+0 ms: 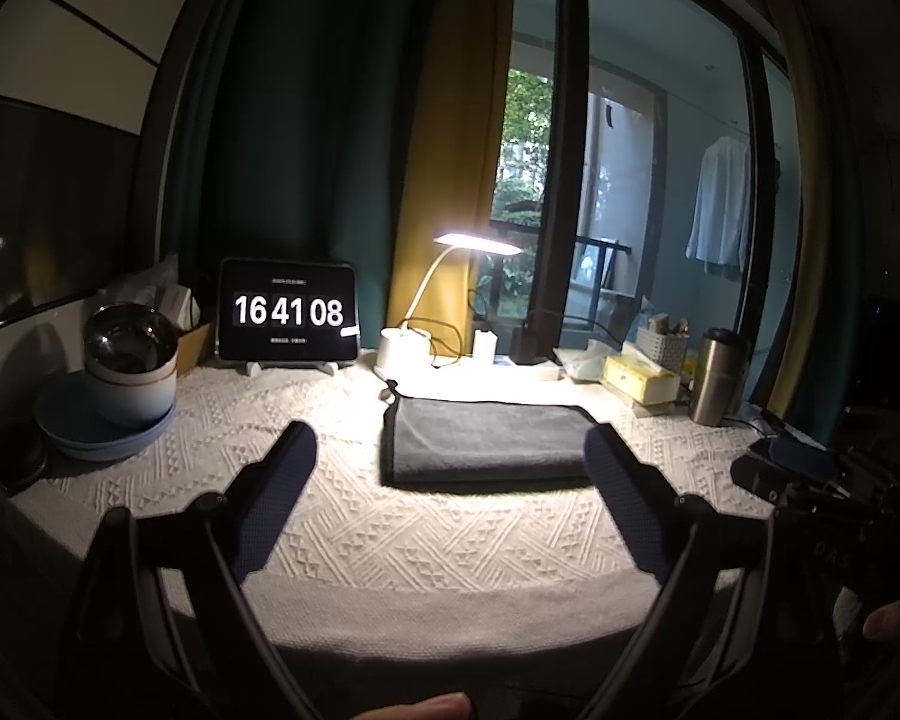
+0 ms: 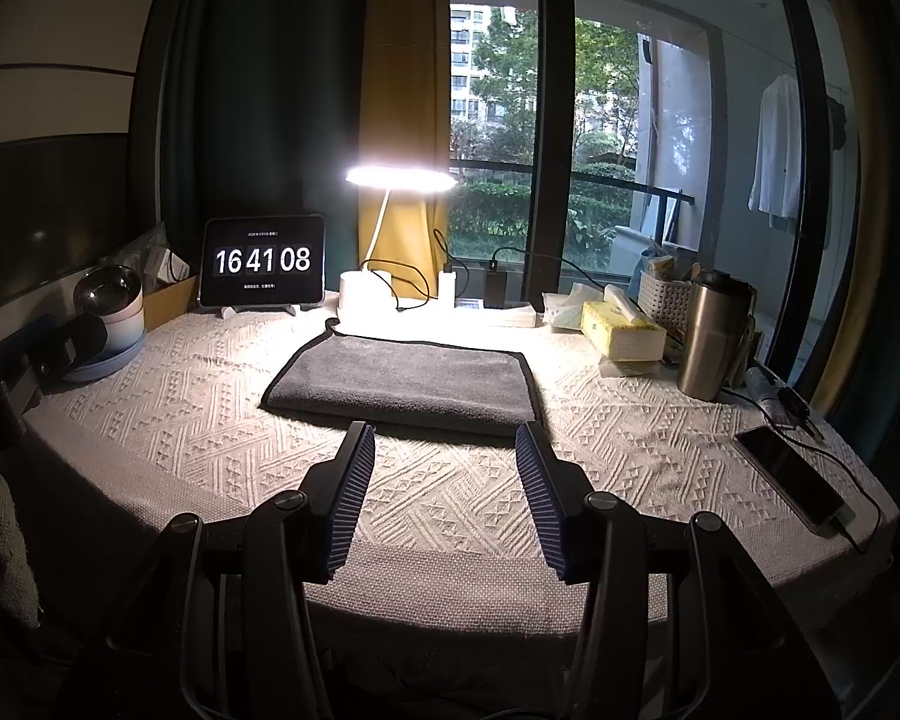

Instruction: Fold towel

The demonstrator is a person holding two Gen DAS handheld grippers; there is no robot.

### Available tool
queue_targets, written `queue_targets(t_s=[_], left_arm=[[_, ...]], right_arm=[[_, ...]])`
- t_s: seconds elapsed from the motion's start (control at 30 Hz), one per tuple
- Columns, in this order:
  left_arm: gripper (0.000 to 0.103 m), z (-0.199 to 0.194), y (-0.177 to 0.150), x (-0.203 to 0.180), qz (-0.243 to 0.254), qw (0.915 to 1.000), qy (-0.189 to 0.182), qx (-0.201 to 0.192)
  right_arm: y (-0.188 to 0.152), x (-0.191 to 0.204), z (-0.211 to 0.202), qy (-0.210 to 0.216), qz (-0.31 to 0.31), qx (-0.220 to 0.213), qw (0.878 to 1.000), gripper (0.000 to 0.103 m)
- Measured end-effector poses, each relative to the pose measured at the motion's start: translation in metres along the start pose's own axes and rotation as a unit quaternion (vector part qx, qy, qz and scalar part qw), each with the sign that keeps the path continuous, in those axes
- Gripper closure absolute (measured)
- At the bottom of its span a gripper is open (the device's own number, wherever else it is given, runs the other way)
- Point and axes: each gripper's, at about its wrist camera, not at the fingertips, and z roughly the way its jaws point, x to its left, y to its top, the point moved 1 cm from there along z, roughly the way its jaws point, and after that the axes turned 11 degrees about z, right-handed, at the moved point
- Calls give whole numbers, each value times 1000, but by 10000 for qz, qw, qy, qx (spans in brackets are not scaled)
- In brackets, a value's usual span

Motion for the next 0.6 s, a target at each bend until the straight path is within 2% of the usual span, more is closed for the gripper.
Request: queue_targets(t_s=[0.53, 0.6], left_arm=[[11, -3, 1, 3, -32, 9999, -69, -98], [11, 2, 2, 7, -77, 10000, -19, -6]], right_arm=[[-1, 2, 0, 6, 2, -45, 10000, 51], [-2, 2, -1, 26, 4, -58, 10000, 51]])
